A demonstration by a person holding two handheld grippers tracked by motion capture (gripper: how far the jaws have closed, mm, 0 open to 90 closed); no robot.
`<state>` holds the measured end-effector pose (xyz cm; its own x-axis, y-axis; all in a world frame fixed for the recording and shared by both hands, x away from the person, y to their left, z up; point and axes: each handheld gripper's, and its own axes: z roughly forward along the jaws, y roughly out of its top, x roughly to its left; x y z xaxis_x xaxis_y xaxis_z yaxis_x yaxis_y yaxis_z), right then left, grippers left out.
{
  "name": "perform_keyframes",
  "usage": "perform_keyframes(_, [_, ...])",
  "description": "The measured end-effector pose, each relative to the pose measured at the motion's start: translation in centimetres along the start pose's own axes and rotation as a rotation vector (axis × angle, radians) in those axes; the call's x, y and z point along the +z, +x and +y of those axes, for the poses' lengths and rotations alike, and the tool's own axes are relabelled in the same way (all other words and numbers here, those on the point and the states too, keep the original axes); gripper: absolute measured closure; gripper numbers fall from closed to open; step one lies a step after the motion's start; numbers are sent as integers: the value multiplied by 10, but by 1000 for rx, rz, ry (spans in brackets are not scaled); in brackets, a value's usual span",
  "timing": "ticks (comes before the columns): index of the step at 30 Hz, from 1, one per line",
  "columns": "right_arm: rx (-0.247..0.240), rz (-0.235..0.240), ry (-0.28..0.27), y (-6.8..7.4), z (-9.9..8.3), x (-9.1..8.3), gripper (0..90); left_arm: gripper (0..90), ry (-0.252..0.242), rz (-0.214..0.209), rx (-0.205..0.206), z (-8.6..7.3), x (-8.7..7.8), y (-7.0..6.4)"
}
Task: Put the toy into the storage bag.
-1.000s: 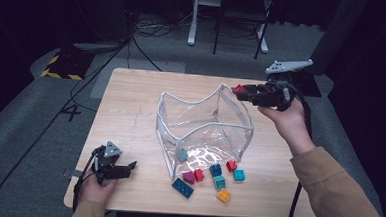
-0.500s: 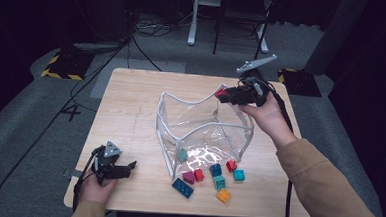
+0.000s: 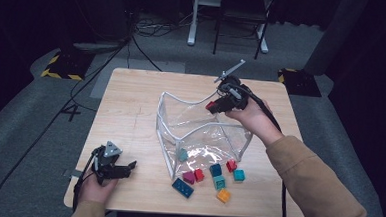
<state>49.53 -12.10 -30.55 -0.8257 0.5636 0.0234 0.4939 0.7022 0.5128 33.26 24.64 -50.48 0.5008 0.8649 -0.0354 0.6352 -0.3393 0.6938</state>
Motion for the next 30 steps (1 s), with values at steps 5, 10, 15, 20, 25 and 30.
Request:
perform_keyframes(5, [-9,-3,93,3,6,15,589,204,0,0,0,0,0,0])
perform_keyframes(10, [5,11,167,4,9,29,588,204,0,0,0,0,0,0])
perform_keyframes(15, [7,15,209,3,10,37,588,204,0,0,0,0,0,0])
perform_keyframes(20, [17,23,239,2,9,41,588,205,0,0,0,0,0,0])
perform_keyframes(25, [16,18,253,1,9,43,584,204,0,0,0,0,0,0])
perform_keyframes(30, [-6,3,209,1,7,41,468,204,0,0,-1,0,0,0])
